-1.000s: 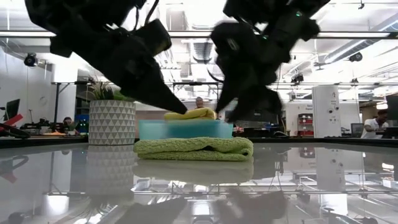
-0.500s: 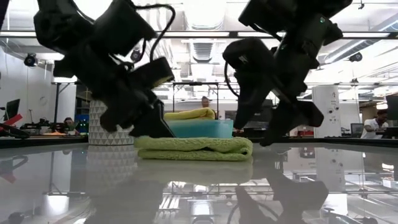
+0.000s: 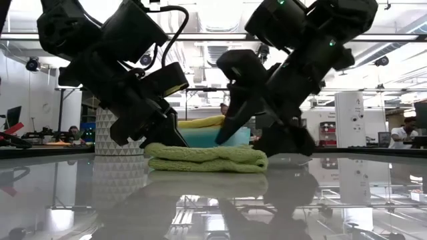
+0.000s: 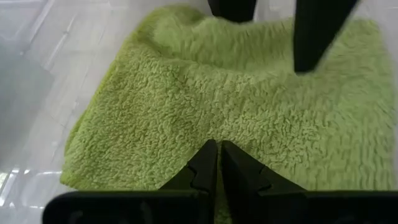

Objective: Fold microfiber towels
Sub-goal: Fold the green microfiber cloth

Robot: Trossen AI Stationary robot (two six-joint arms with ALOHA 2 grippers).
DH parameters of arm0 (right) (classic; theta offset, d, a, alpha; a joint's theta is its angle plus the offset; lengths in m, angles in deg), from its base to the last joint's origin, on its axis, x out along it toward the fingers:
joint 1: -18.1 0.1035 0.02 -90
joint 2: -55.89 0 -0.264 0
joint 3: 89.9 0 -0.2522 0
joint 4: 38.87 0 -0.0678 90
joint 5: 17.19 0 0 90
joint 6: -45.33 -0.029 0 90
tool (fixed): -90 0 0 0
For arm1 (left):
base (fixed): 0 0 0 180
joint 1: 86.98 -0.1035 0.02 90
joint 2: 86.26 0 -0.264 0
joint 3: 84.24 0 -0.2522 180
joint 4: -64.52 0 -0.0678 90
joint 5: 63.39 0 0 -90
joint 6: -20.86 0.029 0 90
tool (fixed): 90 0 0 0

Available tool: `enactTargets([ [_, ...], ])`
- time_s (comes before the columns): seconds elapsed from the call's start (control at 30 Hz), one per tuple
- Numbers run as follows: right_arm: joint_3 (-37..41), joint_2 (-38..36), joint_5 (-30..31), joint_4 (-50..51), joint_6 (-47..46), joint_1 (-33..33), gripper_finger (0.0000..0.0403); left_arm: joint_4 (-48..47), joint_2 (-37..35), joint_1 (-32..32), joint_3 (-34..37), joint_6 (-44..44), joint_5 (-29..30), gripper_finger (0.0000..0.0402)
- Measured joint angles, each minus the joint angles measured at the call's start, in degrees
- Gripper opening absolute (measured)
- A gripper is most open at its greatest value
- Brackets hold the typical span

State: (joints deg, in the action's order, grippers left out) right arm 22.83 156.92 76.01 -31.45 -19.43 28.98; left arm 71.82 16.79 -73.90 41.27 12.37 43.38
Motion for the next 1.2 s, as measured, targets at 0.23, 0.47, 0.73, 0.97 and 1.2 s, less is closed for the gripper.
enactTargets([
  [0.23, 0.1, 0.9, 3.9, -2.1, 3.1, 0.0, 0.0217, -0.1, 0.0, 0.0, 0.0, 0.0, 0.0, 0.0011],
  [0.47, 0.1, 0.9, 7.5, -3.2, 8.1, 0.0, 0.0124, -0.3, 0.0, 0.0, 0.1, -0.1, 0.0, 0.0011],
  [0.73, 0.1, 0.4, 4.8, -4.1, 12.9, 0.3, 0.0042, -1.1, -0.1, 0.0, 0.1, -0.6, -2.4, 0.0011],
  [0.97, 0.1, -1.5, 2.8, 2.8, 12.4, -1.8, 0.0084, -2.2, -0.3, 0.0, 0.1, -6.1, -11.2, 0.0011],
  [1.2, 0.0, -2.9, -2.3, 6.3, 16.8, -4.5, 0.0162, -3.4, -2.3, 0.0, 0.2, -9.2, -12.9, 0.0011],
])
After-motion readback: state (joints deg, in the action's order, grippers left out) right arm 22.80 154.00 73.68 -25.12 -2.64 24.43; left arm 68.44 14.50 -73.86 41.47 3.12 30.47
